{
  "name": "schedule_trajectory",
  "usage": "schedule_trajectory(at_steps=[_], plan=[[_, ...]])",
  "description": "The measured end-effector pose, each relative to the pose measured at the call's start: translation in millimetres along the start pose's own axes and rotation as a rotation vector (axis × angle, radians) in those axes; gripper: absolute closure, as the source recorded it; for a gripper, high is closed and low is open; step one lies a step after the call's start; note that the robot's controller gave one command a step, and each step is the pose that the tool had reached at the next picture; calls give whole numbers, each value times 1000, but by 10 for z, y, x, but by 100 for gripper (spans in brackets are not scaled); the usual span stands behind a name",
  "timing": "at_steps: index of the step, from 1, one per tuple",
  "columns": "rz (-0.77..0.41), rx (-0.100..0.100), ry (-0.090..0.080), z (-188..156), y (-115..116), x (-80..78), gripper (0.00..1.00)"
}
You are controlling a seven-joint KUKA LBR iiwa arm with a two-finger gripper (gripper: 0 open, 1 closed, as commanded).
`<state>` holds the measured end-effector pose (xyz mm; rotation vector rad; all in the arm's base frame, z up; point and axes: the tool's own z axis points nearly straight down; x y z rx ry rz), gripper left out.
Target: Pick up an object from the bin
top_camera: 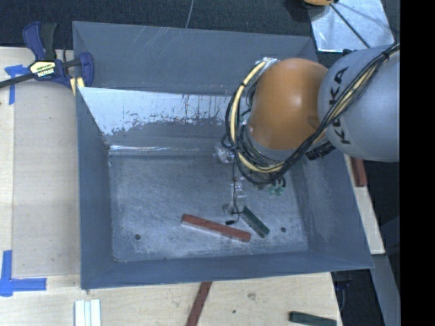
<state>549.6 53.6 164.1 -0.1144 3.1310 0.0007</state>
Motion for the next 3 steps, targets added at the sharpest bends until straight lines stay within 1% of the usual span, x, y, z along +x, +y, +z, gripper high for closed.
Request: schedule_trajectory(at_steps=[1, 2, 3], plan=[[-209, 0, 4, 511, 130, 234, 0], [-83, -1, 6, 935, -25, 592, 100], [-82, -1, 6, 935, -27, 591, 0]])
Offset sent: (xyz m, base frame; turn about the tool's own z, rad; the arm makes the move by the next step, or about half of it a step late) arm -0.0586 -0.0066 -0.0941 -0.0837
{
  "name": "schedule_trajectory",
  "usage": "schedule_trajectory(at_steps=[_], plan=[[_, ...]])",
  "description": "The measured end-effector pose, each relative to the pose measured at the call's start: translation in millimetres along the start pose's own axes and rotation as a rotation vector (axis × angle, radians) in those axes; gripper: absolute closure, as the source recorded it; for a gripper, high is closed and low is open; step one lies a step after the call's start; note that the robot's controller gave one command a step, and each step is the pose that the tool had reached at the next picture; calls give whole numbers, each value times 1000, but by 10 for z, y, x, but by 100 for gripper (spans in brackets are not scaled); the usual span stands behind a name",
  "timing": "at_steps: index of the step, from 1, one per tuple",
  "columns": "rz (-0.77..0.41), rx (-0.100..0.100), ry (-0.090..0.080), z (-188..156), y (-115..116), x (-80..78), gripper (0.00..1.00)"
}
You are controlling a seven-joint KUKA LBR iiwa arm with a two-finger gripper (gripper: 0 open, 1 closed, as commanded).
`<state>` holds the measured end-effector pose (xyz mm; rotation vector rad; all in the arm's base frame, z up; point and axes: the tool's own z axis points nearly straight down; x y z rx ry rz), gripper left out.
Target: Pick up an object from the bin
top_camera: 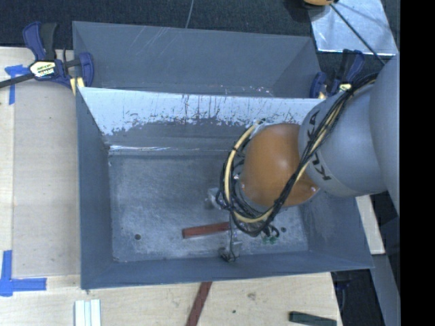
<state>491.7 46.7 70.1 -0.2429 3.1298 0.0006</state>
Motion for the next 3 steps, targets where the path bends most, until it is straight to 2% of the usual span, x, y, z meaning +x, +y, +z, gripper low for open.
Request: schedule_trajectory(at_steps=[1, 2, 3], plan=[[1, -1, 0, -1, 3, -2, 100], [1, -1, -1, -1, 2, -3, 100], [-46, 1, -3, -1994, 68, -112, 100]])
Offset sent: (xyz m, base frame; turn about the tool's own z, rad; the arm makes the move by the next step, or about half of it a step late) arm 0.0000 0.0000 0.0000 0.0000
